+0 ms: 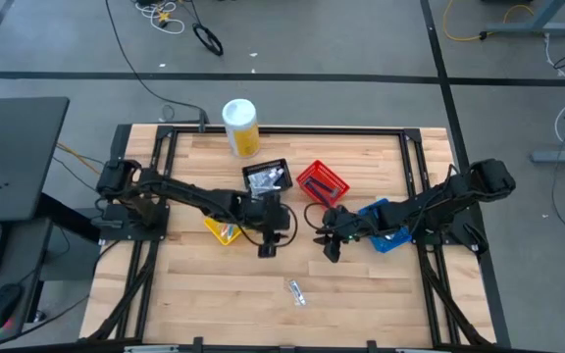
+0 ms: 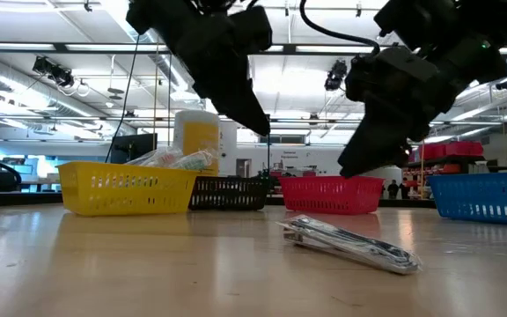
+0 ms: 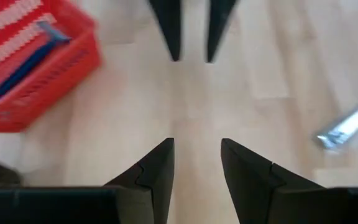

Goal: Pick & Place Travel size toiletries
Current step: Put the silver nail cutter into the blue basket

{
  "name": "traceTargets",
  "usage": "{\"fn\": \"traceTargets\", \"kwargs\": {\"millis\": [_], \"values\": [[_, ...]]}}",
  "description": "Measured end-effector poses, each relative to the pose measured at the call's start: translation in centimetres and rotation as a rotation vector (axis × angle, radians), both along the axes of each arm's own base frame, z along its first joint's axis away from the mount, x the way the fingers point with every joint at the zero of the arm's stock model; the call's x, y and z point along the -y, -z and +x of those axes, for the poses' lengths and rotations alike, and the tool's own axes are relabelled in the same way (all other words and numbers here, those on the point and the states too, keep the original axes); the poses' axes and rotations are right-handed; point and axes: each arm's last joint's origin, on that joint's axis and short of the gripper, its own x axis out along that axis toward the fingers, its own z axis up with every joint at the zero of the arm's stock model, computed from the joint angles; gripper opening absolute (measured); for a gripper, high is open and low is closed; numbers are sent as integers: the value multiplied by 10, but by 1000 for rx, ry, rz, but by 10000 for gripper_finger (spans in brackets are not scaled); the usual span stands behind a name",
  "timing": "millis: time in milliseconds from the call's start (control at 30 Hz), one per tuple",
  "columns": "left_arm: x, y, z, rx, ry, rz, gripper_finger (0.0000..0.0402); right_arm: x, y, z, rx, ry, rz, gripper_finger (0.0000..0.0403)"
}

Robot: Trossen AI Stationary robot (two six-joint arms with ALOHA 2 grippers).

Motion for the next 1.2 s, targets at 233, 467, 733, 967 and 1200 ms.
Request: {"fn": "traceTargets", "kwargs": {"millis": [233, 467, 733, 967, 1200], "values": [[27, -1, -3, 6, 116, -56, 139, -6, 4, -5, -12, 14, 41, 156], [55, -12, 1, 149, 170, -99, 139, -12, 5, -7, -22, 10, 78, 156], [84, -10, -2, 184, 275, -111, 139, -42, 5, -15, -59, -192, 199, 156], [104, 34, 6, 106, 327, -72, 162, -59, 2, -21, -21, -139, 202, 156], [120, 74, 14, 107, 463, 38, 205, -72, 2, -27, 25, -53, 152, 156]]}}
